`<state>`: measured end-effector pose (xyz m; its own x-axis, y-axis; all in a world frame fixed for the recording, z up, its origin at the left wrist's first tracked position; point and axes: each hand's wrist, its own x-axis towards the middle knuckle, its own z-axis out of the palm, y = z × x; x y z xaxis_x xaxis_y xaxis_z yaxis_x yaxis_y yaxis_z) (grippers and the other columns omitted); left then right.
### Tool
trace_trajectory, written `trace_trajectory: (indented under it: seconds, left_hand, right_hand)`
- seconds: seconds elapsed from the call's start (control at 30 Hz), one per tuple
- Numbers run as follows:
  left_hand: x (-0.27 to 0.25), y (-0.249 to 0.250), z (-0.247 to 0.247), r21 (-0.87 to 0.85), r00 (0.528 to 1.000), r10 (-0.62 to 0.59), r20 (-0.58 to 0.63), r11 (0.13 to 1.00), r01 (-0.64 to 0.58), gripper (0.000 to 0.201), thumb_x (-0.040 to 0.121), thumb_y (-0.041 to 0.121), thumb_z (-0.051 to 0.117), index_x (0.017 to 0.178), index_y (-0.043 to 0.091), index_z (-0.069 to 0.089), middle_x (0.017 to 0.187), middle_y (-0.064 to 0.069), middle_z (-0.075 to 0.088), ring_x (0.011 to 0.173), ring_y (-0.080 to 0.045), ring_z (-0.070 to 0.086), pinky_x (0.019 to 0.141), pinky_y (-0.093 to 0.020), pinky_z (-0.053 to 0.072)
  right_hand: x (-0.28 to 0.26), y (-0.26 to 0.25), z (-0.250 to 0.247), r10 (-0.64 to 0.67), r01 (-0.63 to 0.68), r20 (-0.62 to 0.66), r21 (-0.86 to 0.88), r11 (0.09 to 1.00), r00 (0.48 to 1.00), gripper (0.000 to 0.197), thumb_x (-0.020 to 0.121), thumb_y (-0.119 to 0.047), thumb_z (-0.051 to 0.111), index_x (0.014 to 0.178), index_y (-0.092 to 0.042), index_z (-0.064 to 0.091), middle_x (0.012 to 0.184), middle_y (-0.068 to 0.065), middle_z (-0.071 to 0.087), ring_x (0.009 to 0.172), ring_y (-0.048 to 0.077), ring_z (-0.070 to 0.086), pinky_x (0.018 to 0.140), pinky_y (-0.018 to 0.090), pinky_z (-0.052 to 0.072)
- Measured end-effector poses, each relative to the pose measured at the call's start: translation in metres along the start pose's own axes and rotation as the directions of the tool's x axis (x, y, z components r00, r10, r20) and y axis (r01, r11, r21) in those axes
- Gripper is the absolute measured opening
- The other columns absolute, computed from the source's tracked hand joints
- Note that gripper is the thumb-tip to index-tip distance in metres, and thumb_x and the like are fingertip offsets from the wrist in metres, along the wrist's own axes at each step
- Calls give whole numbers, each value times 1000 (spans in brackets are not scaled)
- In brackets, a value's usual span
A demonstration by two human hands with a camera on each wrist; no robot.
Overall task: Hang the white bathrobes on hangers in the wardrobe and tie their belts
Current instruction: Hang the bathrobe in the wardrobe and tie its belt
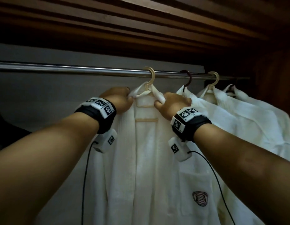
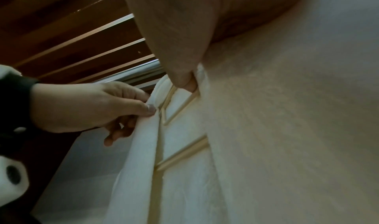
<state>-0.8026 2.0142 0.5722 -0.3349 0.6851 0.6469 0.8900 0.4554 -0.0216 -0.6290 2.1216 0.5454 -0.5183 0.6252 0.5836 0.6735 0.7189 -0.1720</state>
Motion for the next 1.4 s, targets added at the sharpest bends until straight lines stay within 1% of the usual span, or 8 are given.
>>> trace_trajectory:
  seconds: [0.13,0.37,0.53,0.67,0.9,1.1,1.33,1.4]
  left_hand:
    - [10,5,-13,-127,1000,-27,0,992,26,19,98,35,44,89,19,51,105,-11,62,103,-32,59,80,-30,40]
    - [8,19,15,-394,992,-58,-116,919,8,26,93,37,56,79,15,53,76,-2,55,77,-27,56,69,-27,37]
    - [-41,4,54,-442,995,23,-94,895,-63,18,88,33,64,86,17,55,69,2,57,64,-15,53,61,-26,37]
    - [-109,3,117,-398,994,106,8,913,-94,17,87,29,65,81,14,58,71,-1,61,66,-19,55,63,-28,41]
    - [-283,33,249,-523,899,167,405,849,78,13,88,28,64,91,17,57,78,2,60,70,-19,57,67,-30,47]
    - [-363,100,291,-608,815,364,451,794,-19,28,89,35,60,111,29,44,98,7,56,85,-14,57,71,-29,46]
    - [-351,167,298,-603,785,24,619,654,456,124,48,68,82,142,26,13,137,3,31,122,-11,38,102,-31,42]
    - [-348,175,301,-582,764,-128,632,573,577,109,61,53,83,142,19,18,135,-5,42,121,-20,48,93,-31,47]
  right_hand:
    - [5,-3,4,-54,54,2,-25,998,999,43,90,-45,35,132,-36,38,99,-1,54,110,31,53,99,55,32]
    - [6,13,29,-83,61,-201,-112,992,976,43,94,-51,42,121,-18,48,124,6,54,117,29,47,98,46,34]
    - [-23,41,65,-198,188,-198,-66,980,960,99,85,-71,40,153,-20,-9,159,10,-1,147,31,-3,118,50,-2]
    - [-85,67,113,-240,241,-76,11,970,968,107,82,-61,56,153,-24,-15,157,6,-31,144,30,-28,117,53,-10]
    - [-268,136,246,-148,110,88,340,934,985,81,83,-39,59,152,-13,24,158,18,11,148,32,11,120,48,17]
    - [-329,159,270,287,-221,-2,634,741,958,64,72,-8,68,131,-7,42,125,2,33,108,22,49,101,40,45]
    - [-302,161,233,-145,-417,481,848,328,864,38,78,1,48,112,-15,55,100,5,65,97,14,64,83,23,50]
    - [-296,163,229,-153,-452,531,814,366,833,32,85,11,44,107,-6,58,95,9,67,90,14,67,77,20,51]
